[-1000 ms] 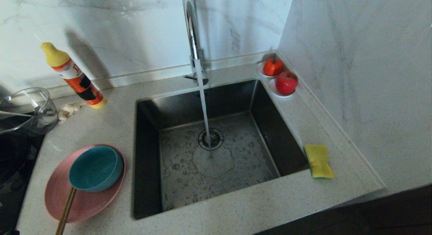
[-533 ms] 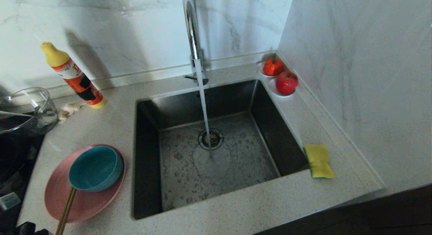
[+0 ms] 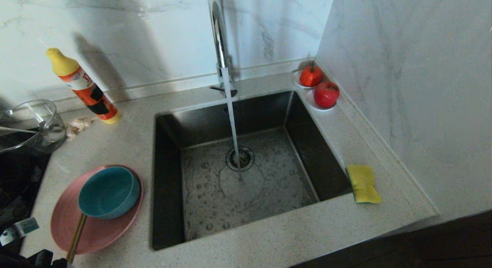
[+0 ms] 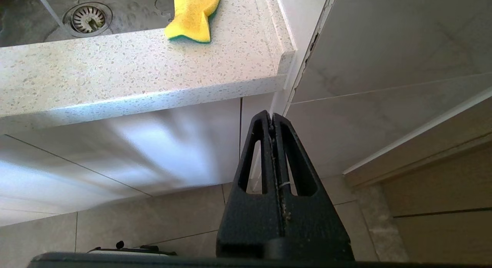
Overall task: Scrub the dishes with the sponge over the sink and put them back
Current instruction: Rinse the chopsticks
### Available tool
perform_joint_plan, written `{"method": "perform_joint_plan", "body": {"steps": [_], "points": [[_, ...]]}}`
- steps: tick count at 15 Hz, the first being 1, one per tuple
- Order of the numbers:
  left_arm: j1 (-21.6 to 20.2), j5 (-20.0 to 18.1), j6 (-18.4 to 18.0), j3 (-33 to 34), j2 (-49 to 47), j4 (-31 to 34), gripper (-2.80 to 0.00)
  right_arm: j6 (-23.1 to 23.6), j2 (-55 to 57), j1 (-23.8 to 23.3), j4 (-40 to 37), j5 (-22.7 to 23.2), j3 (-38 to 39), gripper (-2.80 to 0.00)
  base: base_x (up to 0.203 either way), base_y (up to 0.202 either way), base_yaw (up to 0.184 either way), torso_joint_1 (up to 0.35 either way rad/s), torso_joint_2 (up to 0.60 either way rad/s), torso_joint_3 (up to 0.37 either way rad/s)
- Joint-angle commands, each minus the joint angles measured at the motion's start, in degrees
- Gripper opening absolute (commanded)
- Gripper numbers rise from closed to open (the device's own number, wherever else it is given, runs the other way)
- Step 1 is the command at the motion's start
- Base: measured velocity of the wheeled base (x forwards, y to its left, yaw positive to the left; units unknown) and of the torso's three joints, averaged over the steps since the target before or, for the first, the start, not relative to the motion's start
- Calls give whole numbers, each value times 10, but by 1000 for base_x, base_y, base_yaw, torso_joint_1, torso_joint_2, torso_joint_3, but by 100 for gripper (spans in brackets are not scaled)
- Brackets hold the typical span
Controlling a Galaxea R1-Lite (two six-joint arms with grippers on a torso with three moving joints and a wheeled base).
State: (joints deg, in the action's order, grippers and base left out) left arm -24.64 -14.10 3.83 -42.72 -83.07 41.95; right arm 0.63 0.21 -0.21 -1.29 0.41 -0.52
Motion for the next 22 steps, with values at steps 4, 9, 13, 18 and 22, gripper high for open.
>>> {"method": "perform_joint_plan", "body": {"steps": [4, 9, 13, 18, 22], "points": [[1, 14, 5, -4, -34, -21, 0, 1, 0, -1, 1, 0, 0, -280, 0, 0, 0, 0, 0, 0], [16, 15, 9, -18, -65, -22, 0, 1, 0, 0, 0, 0, 0, -280, 0, 0, 0, 0, 0, 0], [43, 12, 39, -45, -79, -28, 0, 0, 0, 0, 0, 0, 0, -280, 0, 0, 0, 0, 0, 0], [57, 12, 113, -86, -83, -61, 0, 1, 0, 0, 0, 0, 0, -280, 0, 0, 0, 0, 0, 0], [57, 12, 115, -89, -82, -71, 0, 0, 0, -1, 1, 0, 0, -280, 0, 0, 0, 0, 0, 0]]}}
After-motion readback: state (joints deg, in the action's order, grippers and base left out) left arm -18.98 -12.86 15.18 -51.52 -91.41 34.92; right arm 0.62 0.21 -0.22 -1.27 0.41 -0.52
